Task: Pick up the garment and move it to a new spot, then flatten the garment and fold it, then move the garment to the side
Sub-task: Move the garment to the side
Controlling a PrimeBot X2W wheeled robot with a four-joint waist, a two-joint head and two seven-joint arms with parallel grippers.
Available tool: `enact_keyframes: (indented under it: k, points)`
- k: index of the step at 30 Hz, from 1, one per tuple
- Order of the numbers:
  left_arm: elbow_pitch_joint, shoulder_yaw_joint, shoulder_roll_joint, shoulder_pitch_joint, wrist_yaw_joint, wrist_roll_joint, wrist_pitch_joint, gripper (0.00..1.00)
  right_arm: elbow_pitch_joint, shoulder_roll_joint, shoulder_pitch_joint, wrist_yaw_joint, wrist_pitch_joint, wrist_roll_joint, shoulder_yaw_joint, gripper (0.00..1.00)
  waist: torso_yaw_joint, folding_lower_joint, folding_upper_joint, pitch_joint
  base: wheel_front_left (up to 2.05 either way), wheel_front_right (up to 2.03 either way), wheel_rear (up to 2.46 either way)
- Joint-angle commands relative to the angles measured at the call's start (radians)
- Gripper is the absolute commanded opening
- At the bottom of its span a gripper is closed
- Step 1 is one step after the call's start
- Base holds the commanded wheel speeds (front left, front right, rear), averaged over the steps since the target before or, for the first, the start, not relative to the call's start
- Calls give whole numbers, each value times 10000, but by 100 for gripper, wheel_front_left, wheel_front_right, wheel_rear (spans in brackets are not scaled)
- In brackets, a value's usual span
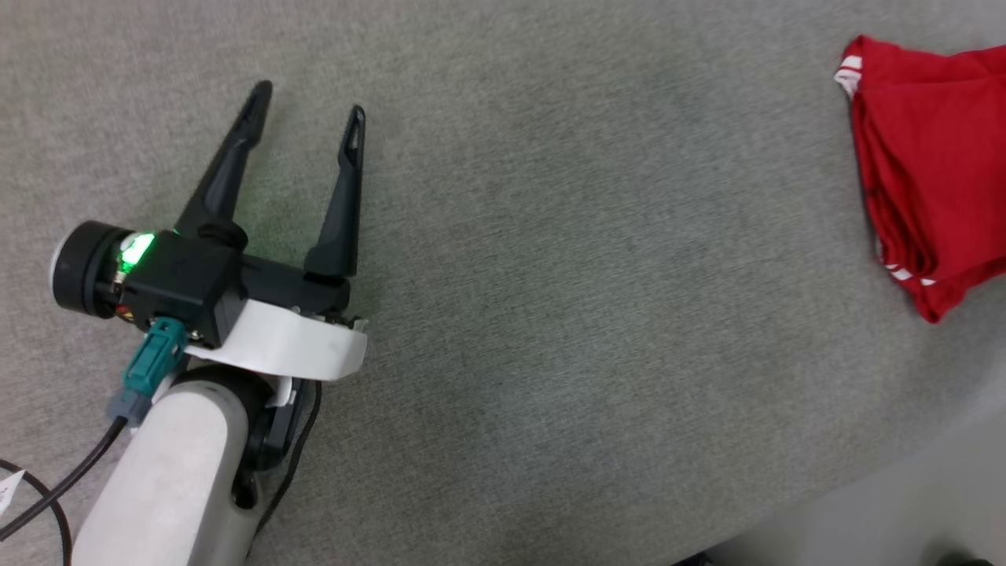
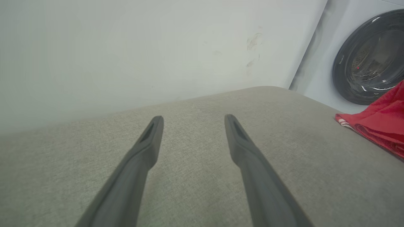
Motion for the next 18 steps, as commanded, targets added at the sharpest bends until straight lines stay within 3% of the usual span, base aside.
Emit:
enact_keyframes:
  k: [1,7,8,9,18]
  points:
    - [-75,15,25,-172,-38,56,25,100,161,215,-236,-14,-161,-5,-124,0,96,-2,-1,440,0,0,0]
    - [-197,-124,73,-441,-71,128,145,100,1188,553,-735,-13,-1268,-790,-905,0,311,-2,-1,900,0,0,0]
    - [-186,-142,72,-464,-81,135,143,100,1346,523,-754,-13,-1427,-1057,-989,22,342,-2,-1,930,0,0,0]
    - [-172,-158,68,-478,-86,134,126,100,1527,527,-769,-13,-1500,-1254,-1160,100,363,-2,-1,943,0,0,0]
    - [560,-132,-208,71,81,-192,-513,100,1946,694,-605,-13,-2393,-2776,-2286,100,476,-2,-1,-127,0,0,0]
